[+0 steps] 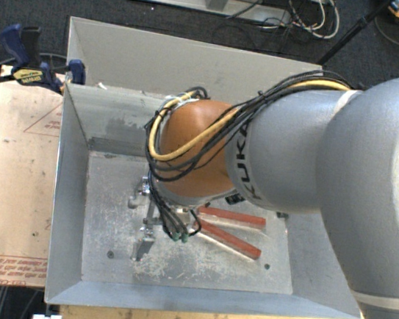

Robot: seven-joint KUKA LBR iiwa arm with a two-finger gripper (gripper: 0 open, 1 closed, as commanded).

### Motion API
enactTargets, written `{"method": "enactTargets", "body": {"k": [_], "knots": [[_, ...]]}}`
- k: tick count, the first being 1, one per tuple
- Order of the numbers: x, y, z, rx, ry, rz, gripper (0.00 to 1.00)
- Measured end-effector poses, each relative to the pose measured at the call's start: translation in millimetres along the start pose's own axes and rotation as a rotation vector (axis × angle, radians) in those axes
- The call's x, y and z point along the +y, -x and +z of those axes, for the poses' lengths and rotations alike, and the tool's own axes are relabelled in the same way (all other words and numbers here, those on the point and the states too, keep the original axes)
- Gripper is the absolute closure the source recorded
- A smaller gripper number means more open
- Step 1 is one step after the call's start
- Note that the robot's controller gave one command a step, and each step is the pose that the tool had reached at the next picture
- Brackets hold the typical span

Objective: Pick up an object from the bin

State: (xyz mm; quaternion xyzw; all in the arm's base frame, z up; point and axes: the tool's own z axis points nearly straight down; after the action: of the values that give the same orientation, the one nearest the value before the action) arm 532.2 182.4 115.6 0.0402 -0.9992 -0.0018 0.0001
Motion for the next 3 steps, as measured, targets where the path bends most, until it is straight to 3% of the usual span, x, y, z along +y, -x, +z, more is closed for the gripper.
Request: {"method": "enactTargets", "body": {"k": [1,2,3], "knots": [[-36.7,5.6,6.9,-0.001,-0.003,0.127,0.0],[-63.8,26.0,12.6,-0.002,-0.002,-0.093,0.0],[-133.7,20.7,33.0,-0.003,0.001,0.073,1.0]]}}
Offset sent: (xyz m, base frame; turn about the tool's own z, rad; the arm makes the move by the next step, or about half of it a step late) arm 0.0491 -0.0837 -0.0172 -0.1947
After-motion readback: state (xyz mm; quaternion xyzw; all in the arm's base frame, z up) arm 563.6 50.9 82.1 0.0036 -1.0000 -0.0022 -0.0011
